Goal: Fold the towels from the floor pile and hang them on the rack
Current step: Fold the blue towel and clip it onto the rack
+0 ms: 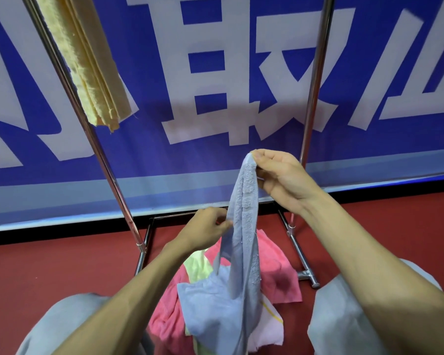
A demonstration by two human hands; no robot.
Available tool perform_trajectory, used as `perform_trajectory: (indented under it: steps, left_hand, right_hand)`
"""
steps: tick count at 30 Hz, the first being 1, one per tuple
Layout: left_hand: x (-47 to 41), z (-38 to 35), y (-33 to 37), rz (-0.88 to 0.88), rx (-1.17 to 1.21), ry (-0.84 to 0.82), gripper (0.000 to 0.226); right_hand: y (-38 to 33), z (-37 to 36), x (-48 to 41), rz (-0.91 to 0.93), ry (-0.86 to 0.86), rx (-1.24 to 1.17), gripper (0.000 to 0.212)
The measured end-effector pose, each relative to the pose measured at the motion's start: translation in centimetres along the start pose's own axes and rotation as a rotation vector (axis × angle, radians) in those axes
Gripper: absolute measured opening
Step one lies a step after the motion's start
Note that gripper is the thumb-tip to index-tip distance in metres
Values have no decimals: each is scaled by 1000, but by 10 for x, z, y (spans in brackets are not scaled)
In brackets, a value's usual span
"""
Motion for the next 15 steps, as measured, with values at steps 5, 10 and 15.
perform_trajectory:
  steps: [5, 10, 15]
  left_hand:
    - [1, 19, -18, 170, 106, 88, 32]
    - [12, 32, -39, 362, 618, 127, 33]
    - [28, 51, -45, 438, 887, 224, 24]
  right_hand:
    - [-7, 36, -1, 53, 247, 210, 23]
    - [-16, 52, 1, 158, 373, 779, 9]
    - [6, 12, -2, 171, 88, 1063, 28]
Point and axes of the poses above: each hand's wrist, its own x-axis away from the middle knuckle, its own z-axis out of the back of the hand, y = z × x, the point moved 9 cm from there along -x, towards the middle knuckle, and after that the axes turned 10 degrees about -x, right-handed, at the moved point
